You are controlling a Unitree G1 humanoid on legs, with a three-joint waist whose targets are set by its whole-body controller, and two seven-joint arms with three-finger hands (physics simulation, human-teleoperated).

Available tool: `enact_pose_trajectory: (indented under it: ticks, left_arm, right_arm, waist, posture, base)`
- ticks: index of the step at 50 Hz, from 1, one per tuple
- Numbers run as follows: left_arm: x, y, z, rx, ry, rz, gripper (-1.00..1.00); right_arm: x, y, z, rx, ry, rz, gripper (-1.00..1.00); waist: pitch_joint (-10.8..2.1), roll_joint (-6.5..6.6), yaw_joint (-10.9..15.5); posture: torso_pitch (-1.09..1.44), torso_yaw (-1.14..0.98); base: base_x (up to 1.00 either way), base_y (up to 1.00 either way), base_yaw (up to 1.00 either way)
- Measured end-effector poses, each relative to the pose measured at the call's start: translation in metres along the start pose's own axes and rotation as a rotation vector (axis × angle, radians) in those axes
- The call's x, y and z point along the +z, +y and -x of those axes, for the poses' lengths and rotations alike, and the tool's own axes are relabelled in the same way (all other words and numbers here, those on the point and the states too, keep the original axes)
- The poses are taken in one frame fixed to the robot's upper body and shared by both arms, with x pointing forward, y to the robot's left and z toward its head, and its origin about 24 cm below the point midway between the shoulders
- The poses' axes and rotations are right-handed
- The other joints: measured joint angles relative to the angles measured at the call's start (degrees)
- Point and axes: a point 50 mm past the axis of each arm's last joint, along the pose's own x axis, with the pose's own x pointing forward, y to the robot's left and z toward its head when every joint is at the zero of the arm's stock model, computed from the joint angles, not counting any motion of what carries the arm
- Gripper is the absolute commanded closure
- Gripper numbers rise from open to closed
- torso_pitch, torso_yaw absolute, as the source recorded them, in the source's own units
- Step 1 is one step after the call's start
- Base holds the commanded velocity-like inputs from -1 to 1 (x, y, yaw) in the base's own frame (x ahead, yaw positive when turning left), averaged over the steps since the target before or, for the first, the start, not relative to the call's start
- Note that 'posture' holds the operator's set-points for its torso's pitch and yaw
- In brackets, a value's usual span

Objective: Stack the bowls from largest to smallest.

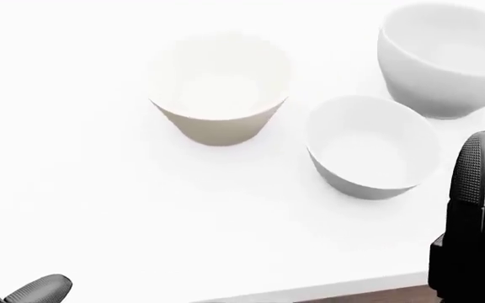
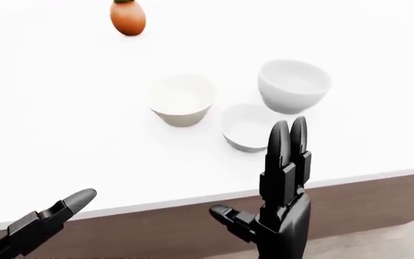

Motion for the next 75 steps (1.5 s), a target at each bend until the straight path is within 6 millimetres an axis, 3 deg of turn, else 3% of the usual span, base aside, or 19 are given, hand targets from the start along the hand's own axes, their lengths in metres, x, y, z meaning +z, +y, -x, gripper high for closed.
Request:
enact_pose_trajectory:
  ticks: [5,8,9,15,19,22,26,34,36,38,42,47,50,55,63,64,69,73,75]
  left_arm:
    - [0.004,0.002,-0.003,0.017,-0.019,0.007,-1.00]
    - [0.004,0.002,-0.003,0.018,-0.022,0.008,-1.00]
    - [0.003,0.003,-0.003,0.018,-0.021,0.004,-1.00]
    - [0.000,0.002,-0.001,0.007,0.004,-0.006,-1.00]
    - [0.002,0.003,-0.002,0.016,-0.013,-0.002,-1.00]
    - [0.003,0.002,-0.002,0.019,-0.015,0.003,-1.00]
    - [0.001,0.000,0.000,-0.004,0.000,0.000,-1.00]
    - [0.004,0.001,-0.002,0.012,-0.023,0.009,-1.00]
    - [0.004,0.001,-0.002,0.010,-0.019,0.006,-1.00]
    - [0.000,0.001,-0.001,0.002,-0.006,-0.006,-1.00]
    - [0.000,0.001,-0.001,0.005,0.003,-0.006,-1.00]
    - [0.002,0.003,-0.002,0.016,-0.010,-0.003,-1.00]
    - [0.002,0.002,-0.002,0.017,-0.009,0.002,-1.00]
    - [0.001,-0.001,0.000,-0.002,-0.001,0.002,-1.00]
    - [0.004,0.001,-0.002,0.009,-0.021,0.008,-1.00]
    - [0.002,0.001,-0.001,0.005,-0.018,0.002,-1.00]
    - [-0.001,0.000,0.000,-0.002,0.002,-0.006,-1.00]
    - [0.002,0.002,-0.001,0.010,-0.013,-0.002,-1.00]
    - [0.002,0.002,-0.001,0.011,-0.014,-0.002,-1.00]
  right_arm:
    - [0.005,-0.002,-0.004,-0.013,-0.021,-0.010,-1.00]
    - [0.005,-0.002,-0.004,-0.011,-0.019,-0.008,-1.00]
    - [0.005,-0.001,-0.005,-0.011,-0.019,-0.013,-1.00]
    - [0.004,0.002,-0.002,0.013,-0.008,-0.011,-1.00]
    - [0.007,0.000,-0.005,-0.008,-0.028,-0.019,-1.00]
    - [0.006,0.000,-0.005,-0.005,-0.030,-0.016,-1.00]
    - [-0.001,0.002,0.000,0.015,0.009,0.003,-1.00]
    - [0.000,0.001,-0.001,0.001,-0.006,-0.004,-1.00]
    - [0.001,0.001,-0.002,-0.001,-0.011,-0.005,-1.00]
    - [0.001,0.005,-0.001,0.008,-0.006,-0.019,-1.00]
    - [0.001,0.005,0.000,0.021,-0.005,-0.012,-1.00]
    - [0.004,0.003,-0.002,0.001,-0.024,-0.019,-1.00]
    - [0.003,0.003,-0.002,0.002,-0.025,-0.015,-1.00]
    - [-0.003,0.004,0.001,0.019,0.013,0.003,-1.00]
    - [0.003,0.003,-0.002,0.002,-0.016,-0.007,-1.00]
    - [0.003,0.005,-0.002,0.007,-0.012,-0.015,-1.00]
    - [0.001,0.007,0.000,0.032,-0.002,-0.007,-1.00]
    - [0.004,0.005,-0.003,0.010,-0.022,-0.015,-1.00]
    - [0.004,0.005,-0.002,0.010,-0.025,-0.017,-1.00]
  waist:
    - [0.86,3.04,0.5]
    - [0.74,5.48,0.6]
    - [0.56,5.60,0.9]
    - [0.12,3.96,1.1]
    - [0.22,1.30,1.2]
    - [-0.60,-1.41,0.6]
    - [0.62,-0.35,0.3]
    - [0.67,4.01,0.6]
    - [0.42,5.90,0.7]
    - [0.56,4.94,1.5]
    - [-0.17,4.59,1.3]
    - [0.13,1.32,1.4]
    - [-0.60,-1.28,0.8]
    - [0.27,0.63,0.2]
    - [0.52,5.79,0.9]
    - [0.93,4.80,1.4]
    - [-0.06,4.20,1.1]
    - [0.05,1.44,1.2]
    - [-0.27,-0.75,1.1]
  posture:
    - [0.00,0.00]
    - [0.00,0.00]
    - [0.00,0.00]
    - [0.00,0.00]
    - [0.00,0.00]
    - [0.00,0.00]
    - [0.00,0.00]
    - [0.00,0.00]
    - [0.00,0.00]
    - [0.00,0.00]
    - [0.00,0.00]
    - [0.00,0.00]
    - [0.00,0.00]
    - [0.00,0.00]
    - [0.00,0.00]
    - [0.00,0.00]
    - [0.00,0.00]
    - [0.00,0.00]
    - [0.00,0.00]
  base:
    - [0.00,-0.14,0.00]
    - [0.00,-0.15,0.00]
    - [0.00,-0.14,0.00]
    - [0.00,-0.14,0.00]
    - [0.00,-0.14,0.00]
    - [0.00,-0.15,0.00]
    - [0.00,-0.15,0.00]
    - [0.00,-0.14,0.00]
    - [0.00,-0.14,0.00]
    - [0.00,-0.14,0.00]
    - [0.00,-0.14,0.00]
    - [0.00,-0.14,0.00]
    - [0.00,-0.14,0.00]
    - [0.00,-0.14,0.00]
    - [0.00,-0.14,0.00]
    - [0.00,-0.15,0.00]
    - [0.00,-0.14,0.00]
    - [0.00,-0.14,0.00]
    - [0.00,-0.14,0.00]
